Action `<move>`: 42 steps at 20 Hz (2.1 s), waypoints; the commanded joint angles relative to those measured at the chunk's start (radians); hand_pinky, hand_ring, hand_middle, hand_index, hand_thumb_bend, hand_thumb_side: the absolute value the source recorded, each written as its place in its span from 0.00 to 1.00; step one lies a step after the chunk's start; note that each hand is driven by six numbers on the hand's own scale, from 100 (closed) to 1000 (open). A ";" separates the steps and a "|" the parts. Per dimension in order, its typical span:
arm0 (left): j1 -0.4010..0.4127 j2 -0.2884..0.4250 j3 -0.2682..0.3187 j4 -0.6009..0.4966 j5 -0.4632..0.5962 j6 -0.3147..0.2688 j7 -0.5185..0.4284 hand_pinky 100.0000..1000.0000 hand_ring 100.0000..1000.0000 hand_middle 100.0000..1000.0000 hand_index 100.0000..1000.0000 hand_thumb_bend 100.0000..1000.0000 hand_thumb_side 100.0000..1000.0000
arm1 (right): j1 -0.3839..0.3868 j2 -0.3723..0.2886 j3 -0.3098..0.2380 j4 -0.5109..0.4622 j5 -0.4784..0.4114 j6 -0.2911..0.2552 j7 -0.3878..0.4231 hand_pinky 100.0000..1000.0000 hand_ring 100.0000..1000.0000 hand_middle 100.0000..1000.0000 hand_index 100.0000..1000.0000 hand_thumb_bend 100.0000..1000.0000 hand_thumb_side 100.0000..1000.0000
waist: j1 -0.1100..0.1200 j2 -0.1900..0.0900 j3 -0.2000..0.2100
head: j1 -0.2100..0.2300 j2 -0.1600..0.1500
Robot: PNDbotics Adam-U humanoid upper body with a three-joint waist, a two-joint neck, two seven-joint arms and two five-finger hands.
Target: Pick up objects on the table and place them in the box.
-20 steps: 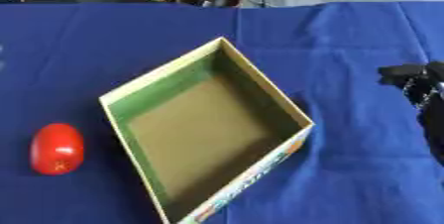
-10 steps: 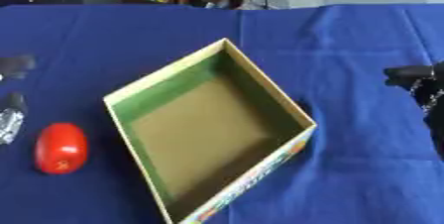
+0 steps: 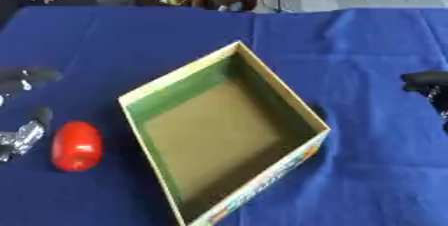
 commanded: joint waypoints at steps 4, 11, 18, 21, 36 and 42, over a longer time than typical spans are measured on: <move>-0.021 0.055 -0.014 -0.017 -0.006 0.029 -0.099 0.87 0.92 0.97 1.00 0.47 1.00 | -0.003 -0.017 0.000 -0.014 0.000 0.003 0.002 0.89 0.81 0.53 0.67 0.00 1.00 | 0.003 -0.022 0.000 | 0.018 -0.012; -0.038 0.088 -0.027 -0.017 -0.027 0.086 -0.196 0.87 0.94 0.98 1.00 0.69 1.00 | 0.001 -0.019 0.002 -0.014 0.004 0.004 0.006 0.89 0.81 0.53 0.67 0.00 1.00 | 0.005 -0.023 0.000 | 0.004 -0.015; -0.068 0.122 -0.058 -0.017 -0.022 0.160 -0.291 0.85 0.92 0.91 1.00 0.66 1.00 | 0.003 -0.019 0.005 -0.014 0.007 0.003 0.012 0.89 0.81 0.53 0.67 0.00 1.00 | 0.007 -0.021 -0.007 | 0.001 -0.016; -0.084 0.126 -0.073 -0.012 -0.008 0.189 -0.307 0.83 0.91 0.90 1.00 0.65 1.00 | 0.003 -0.019 0.007 -0.014 0.009 0.002 0.014 0.90 0.81 0.52 0.67 0.00 1.00 | 0.008 -0.019 -0.011 | 0.002 -0.017; -0.164 0.141 -0.145 0.092 0.054 0.189 -0.407 0.76 0.87 0.91 1.00 0.69 0.99 | 0.005 -0.018 0.013 -0.014 0.020 -0.001 0.026 0.90 0.81 0.52 0.67 0.00 1.00 | 0.015 -0.007 -0.028 | 0.013 -0.024; -0.178 0.131 -0.152 0.129 -0.009 0.188 -0.412 0.80 0.92 0.97 1.00 0.71 0.98 | 0.006 -0.017 0.015 -0.014 0.024 -0.001 0.030 0.90 0.81 0.52 0.67 0.00 1.00 | 0.016 -0.001 -0.033 | 0.017 -0.030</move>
